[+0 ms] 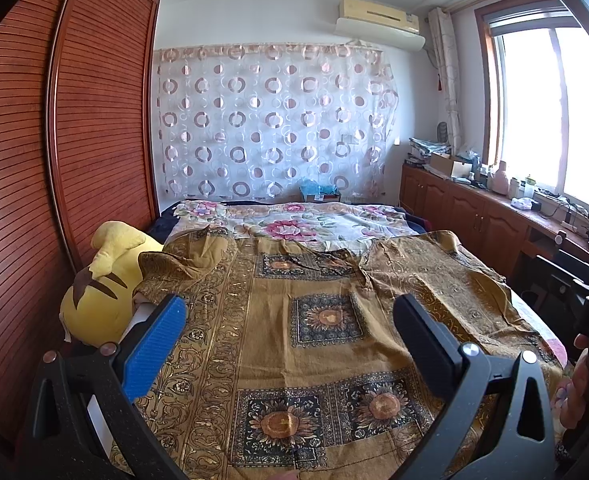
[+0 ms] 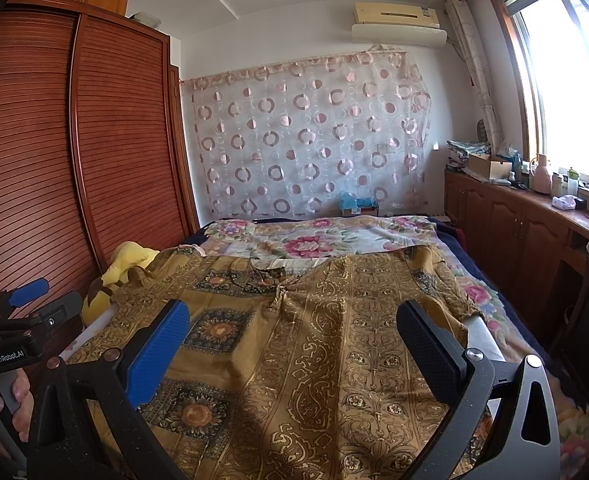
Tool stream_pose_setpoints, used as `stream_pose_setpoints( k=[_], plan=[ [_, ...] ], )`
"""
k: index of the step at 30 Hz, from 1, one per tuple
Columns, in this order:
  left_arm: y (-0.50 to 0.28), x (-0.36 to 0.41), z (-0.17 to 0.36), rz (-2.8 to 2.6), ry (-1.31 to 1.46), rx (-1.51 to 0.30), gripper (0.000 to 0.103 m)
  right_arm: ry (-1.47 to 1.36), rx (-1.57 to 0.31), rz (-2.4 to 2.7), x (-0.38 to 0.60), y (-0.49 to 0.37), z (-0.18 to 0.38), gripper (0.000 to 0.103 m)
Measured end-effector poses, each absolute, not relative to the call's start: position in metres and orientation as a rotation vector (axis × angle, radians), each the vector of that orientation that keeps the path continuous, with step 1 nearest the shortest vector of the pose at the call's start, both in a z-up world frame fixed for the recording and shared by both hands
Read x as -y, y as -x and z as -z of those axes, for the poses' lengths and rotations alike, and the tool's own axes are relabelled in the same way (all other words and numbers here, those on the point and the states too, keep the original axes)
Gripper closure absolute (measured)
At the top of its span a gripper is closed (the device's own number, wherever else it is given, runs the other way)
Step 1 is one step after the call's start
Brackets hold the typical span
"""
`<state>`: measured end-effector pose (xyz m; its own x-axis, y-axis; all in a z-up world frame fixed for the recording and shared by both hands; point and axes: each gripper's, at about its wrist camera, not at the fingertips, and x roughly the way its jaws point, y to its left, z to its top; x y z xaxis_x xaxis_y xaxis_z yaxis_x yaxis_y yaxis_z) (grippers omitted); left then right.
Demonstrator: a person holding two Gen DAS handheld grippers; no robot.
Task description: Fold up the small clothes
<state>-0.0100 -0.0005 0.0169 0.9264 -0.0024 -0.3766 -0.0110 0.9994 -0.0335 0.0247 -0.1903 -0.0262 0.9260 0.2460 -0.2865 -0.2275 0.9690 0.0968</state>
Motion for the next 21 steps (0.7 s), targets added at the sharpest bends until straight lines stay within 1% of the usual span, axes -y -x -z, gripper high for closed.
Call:
stream_pose_setpoints(
  k=[6,12,21],
  plan=[
    [0.010,0.000,-0.016,-0.007,0.036,-0.392,0.000,-0.067,-0.302,-0.266,0.190,-0.029,0.029,0.000],
    [-0.009,-0.014,-0.003,-0.023,0.030,-0.448,0.000,-0.076,-0.347,-0.319,0.189,-0.047,0.038,0.000],
    [-0.045,-0.068,0.016,-0.027,-0.015,-0.510,0.000,0.034,-0.357,-0.367,0.172,-0.075,0.041,0.000]
  ],
)
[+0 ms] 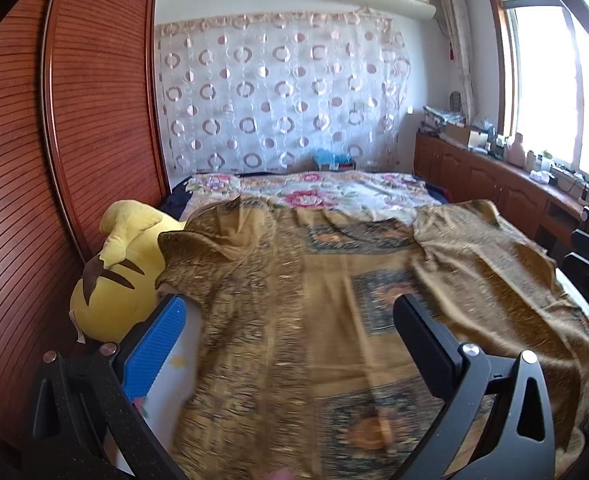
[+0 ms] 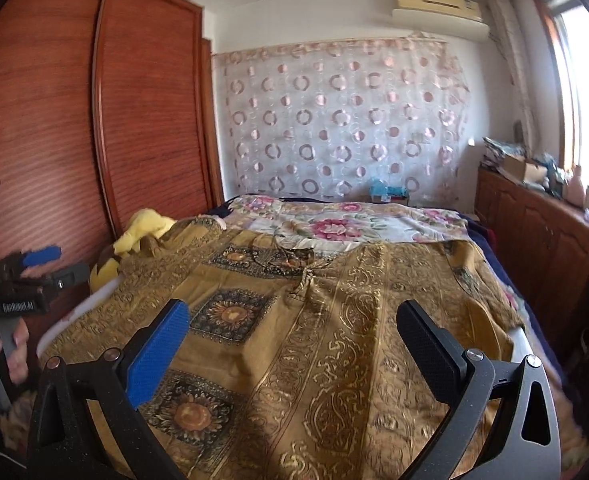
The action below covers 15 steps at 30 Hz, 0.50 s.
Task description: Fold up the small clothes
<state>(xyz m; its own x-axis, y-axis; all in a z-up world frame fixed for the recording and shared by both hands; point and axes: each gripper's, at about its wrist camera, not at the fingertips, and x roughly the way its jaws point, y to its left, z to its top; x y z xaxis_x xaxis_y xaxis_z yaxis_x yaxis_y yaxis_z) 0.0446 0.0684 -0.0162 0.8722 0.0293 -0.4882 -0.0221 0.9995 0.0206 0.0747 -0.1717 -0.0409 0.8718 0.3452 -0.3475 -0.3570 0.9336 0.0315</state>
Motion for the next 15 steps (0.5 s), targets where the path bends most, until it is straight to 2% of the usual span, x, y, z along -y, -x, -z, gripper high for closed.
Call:
stream_pose_setpoints(
  k=[12,15],
  plan=[
    [-0.099,-0.151,0.047,-0.024,-0.060,-0.705,0.000,0.067,-0.431,-0.474,0.175,-0.096,0.044,0.000],
    [-0.116,-0.171,0.061,0.016,0.013,-0.793,0.008,0.072,-0.450,-0.493,0.176,-0.100,0.043,0.000]
  ],
)
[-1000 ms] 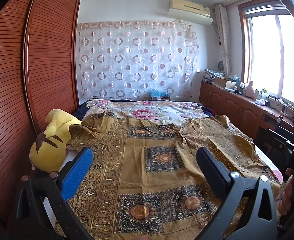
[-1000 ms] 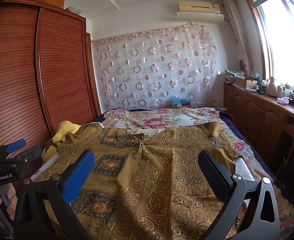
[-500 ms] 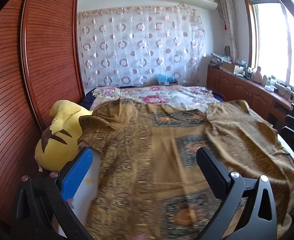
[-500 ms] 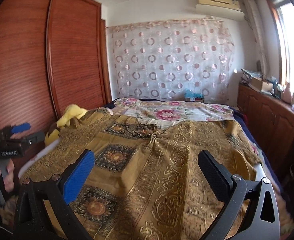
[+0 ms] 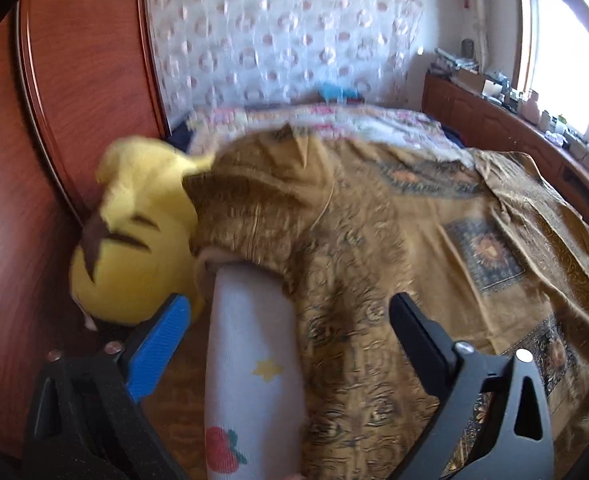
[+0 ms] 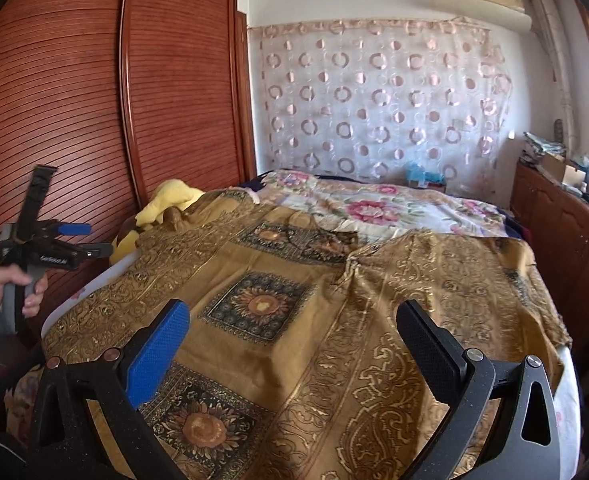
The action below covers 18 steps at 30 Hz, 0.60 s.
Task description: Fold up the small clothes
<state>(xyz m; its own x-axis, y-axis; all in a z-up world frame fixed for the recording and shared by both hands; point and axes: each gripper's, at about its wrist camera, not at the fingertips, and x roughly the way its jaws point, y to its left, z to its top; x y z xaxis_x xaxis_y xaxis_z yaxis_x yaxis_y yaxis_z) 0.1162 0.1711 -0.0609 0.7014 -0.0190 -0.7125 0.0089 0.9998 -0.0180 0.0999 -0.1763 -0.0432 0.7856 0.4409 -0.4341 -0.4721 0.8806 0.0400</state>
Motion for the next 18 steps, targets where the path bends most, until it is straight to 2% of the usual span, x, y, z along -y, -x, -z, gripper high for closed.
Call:
stream_pose_setpoints(
  k=[3,11,18],
  plan=[
    [-0.129,-0.188,0.068,0.052,0.107,-0.830,0.014,0.080,-0.450,-0.509,0.175,-0.101,0.041,0.000],
    [-0.167,-0.211,0.079,0.122,0.356,-0.890,0.023,0.111,-0.467,-0.555,0.162,-0.112,0.038,0.000],
    [-0.191,-0.239,0.091,0.111,0.571,-0.893,0.041,0.143,-0.503,-0.592,0.152,-0.125,0.036,0.000]
  ],
)
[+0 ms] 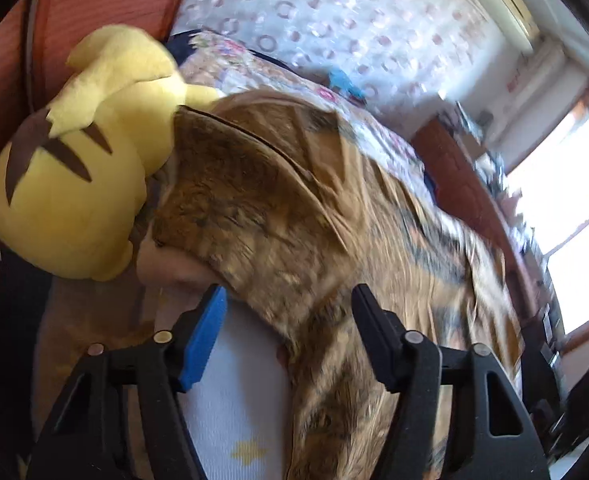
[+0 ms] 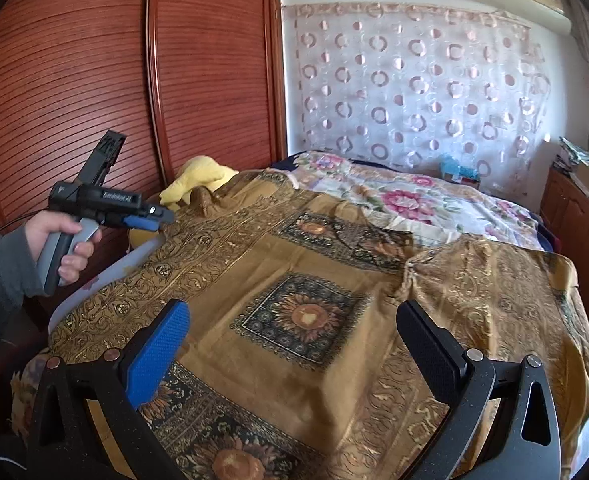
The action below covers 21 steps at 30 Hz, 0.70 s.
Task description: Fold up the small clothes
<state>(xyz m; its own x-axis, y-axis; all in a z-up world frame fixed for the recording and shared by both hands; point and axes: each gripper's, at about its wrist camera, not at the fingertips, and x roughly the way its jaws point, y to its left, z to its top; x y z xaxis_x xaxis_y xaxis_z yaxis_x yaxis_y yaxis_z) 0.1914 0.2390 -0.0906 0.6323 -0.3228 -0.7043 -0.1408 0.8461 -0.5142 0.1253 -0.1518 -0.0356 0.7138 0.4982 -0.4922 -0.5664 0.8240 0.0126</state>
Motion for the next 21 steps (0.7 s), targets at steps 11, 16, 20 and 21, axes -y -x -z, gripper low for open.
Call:
stream_pose_setpoints(
  k=[11,16,20,21],
  plan=[
    [-0.205,-0.260,0.095,0.092,0.648,-0.908,0.060,0.142,-0.508,-0.594,0.154,-0.122,0.041,0.000],
    [-0.212,-0.269,0.095,0.055,0.653,-0.920,0.060,0.132,-0.496,-0.584,0.153,-0.120,0.038,0.000],
    [-0.212,-0.268,0.092,0.047,0.593,-0.906,0.093,0.125,-0.488,-0.581,0.152,-0.118,0.039,0.000],
    [-0.213,-0.266,0.091,0.045,0.567,-0.901,0.097,0.125,-0.487,-0.581,0.152,-0.118,0.040,0.000]
  ],
)
